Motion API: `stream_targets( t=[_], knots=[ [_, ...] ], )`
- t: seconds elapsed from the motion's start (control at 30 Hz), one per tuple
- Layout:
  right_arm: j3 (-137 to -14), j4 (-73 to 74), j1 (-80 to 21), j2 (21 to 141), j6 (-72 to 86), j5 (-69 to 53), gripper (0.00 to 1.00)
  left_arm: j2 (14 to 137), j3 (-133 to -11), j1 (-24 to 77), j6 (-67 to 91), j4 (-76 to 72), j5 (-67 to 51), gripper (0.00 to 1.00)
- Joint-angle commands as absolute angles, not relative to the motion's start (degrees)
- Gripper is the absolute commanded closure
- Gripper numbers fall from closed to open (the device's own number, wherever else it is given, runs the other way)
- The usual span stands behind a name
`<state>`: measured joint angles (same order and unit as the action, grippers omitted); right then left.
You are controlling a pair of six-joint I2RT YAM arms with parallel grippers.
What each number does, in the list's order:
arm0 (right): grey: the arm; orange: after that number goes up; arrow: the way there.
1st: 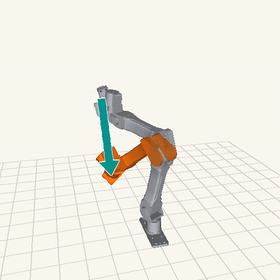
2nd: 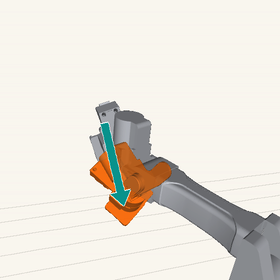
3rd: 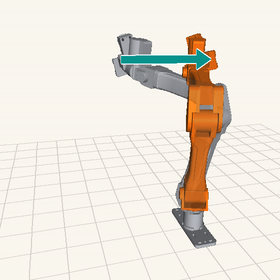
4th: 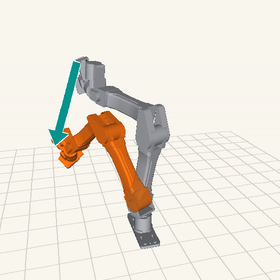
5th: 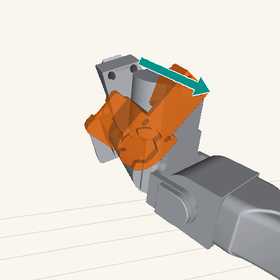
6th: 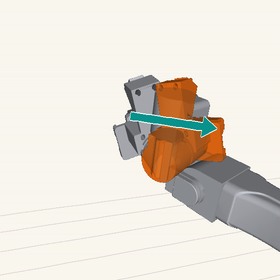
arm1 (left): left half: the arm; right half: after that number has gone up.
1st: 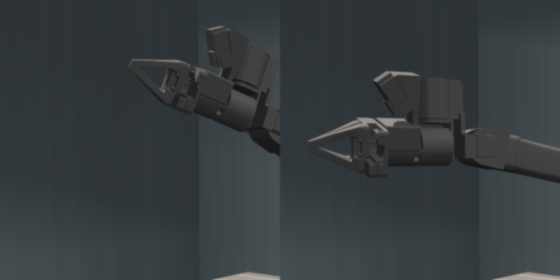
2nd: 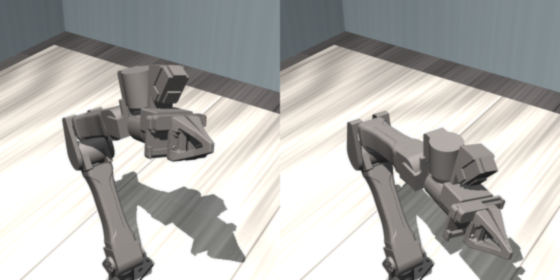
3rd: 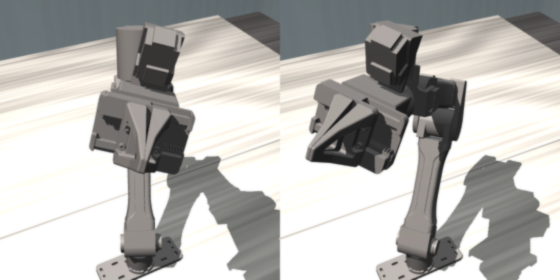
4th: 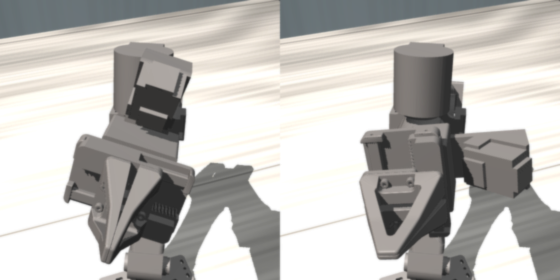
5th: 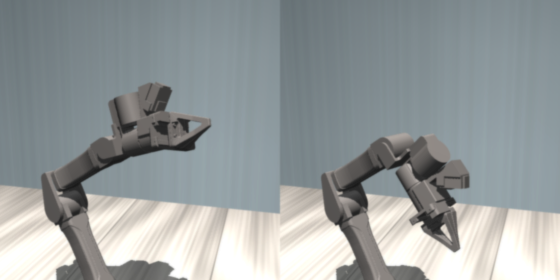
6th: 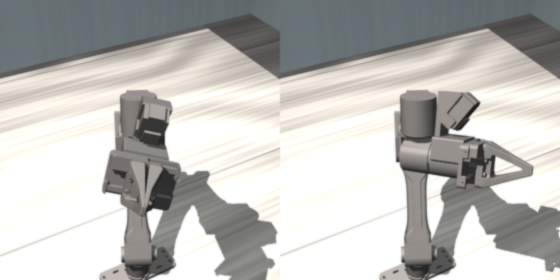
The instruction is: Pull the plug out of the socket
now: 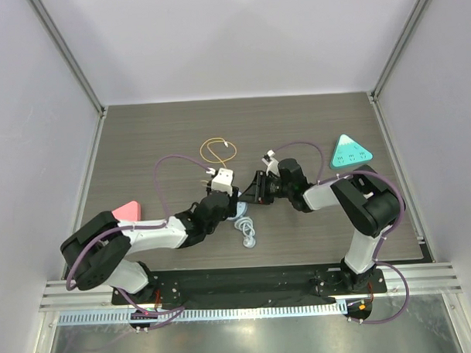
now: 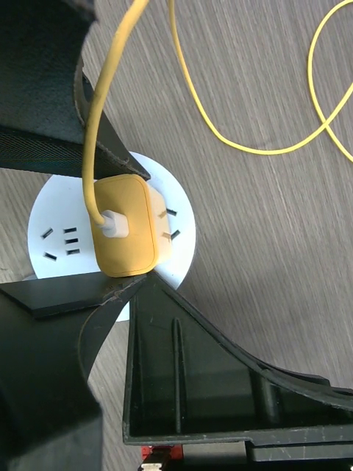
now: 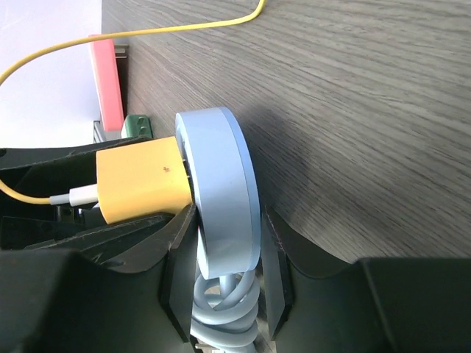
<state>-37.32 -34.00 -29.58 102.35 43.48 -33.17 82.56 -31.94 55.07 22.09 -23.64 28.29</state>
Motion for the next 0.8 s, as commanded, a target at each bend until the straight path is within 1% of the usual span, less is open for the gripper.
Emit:
stream_targets(
  t=[0.0, 0.27, 0.43, 0.53, 0.67, 0.77],
  knots=[
    [-36.65, -24.43, -27.77, 105.2, 39.99, -17.4, 0.99, 75.94, -36.21, 56.78, 22.76, -32.08, 28.56, 1.0],
    [-36.12, -23.29, -27.77, 103.98, 39.2, -17.58, 0.99, 78.05, -37.17, 49.84, 27.77, -32.52, 23.74, 1.0],
    [-36.21, -22.33, -27.86, 102.75, 38.32, -16.17, 0.99, 79.63, -41.73, 49.31, 26.28, -28.4, 23.91, 1.0],
    [-35.51, -22.06, -27.77, 100.39, 37.62, -15.39, 0.99, 80.77, -42.71, 47.12, 26.63, -27.34, 21.89, 1.0],
    [-34.45, -21.53, -27.69, 98.18, 36.65, -14.59, 0.99, 82.79, -46.83, 39.67, 28.04, -24.09, 14.88, 1.0],
    [-34.28, -21.53, -27.6, 97.39, 35.95, -14.76, 0.99, 87.61, -51.23, 33.87, 29.26, -19.18, 10.3, 1.0]
  ],
)
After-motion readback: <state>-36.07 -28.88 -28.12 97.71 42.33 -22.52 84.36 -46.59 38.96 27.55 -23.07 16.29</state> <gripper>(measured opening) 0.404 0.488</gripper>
